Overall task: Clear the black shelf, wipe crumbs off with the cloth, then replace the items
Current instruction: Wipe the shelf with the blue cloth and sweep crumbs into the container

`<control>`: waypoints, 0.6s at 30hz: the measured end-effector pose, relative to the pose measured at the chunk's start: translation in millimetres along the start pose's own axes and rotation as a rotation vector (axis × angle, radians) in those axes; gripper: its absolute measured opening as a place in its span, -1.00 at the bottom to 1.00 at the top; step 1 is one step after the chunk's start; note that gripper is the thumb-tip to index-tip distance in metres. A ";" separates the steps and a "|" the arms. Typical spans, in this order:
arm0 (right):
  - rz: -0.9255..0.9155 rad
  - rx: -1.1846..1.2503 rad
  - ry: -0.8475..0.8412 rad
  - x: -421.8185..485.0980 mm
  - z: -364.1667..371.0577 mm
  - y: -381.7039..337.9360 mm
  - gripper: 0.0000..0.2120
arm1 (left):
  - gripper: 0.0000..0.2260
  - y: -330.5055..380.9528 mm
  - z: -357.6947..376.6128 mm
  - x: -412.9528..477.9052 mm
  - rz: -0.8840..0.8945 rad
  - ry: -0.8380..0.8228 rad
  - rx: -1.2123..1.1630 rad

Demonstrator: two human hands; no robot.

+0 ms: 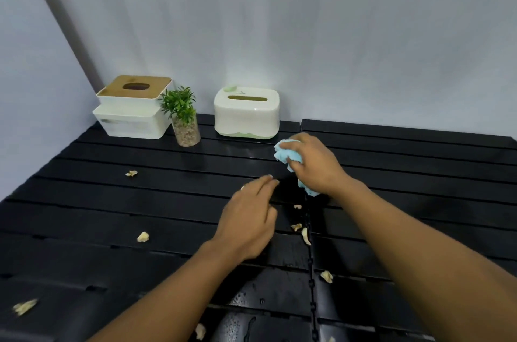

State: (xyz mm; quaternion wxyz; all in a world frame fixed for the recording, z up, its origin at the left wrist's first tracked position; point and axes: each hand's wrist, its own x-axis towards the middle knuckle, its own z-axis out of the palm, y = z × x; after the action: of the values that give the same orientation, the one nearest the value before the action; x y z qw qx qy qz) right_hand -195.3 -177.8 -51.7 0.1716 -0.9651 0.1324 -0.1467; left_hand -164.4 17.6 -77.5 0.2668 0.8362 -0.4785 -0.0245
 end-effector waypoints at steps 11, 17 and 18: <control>0.097 0.335 0.032 52.3 46.2 -102.9 -0.63 | -0.49 -84.7 -57.9 6.1 -0.222 0.093 -0.035; 0.254 0.478 -0.202 59.7 92.5 -157.6 -0.63 | -0.42 -131.4 -78.1 -14.1 -0.309 0.056 -0.123; 0.288 0.503 -0.216 58.9 96.4 -157.6 -0.61 | -0.44 -136.4 -78.9 -16.1 -0.335 0.049 -0.115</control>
State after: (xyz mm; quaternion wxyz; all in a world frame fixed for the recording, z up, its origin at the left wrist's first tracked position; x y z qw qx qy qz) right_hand -77.0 -24.9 -66.0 0.4371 -0.8737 0.2084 -0.0456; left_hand -42.4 118.6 -77.4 0.3180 0.8878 -0.3239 -0.0757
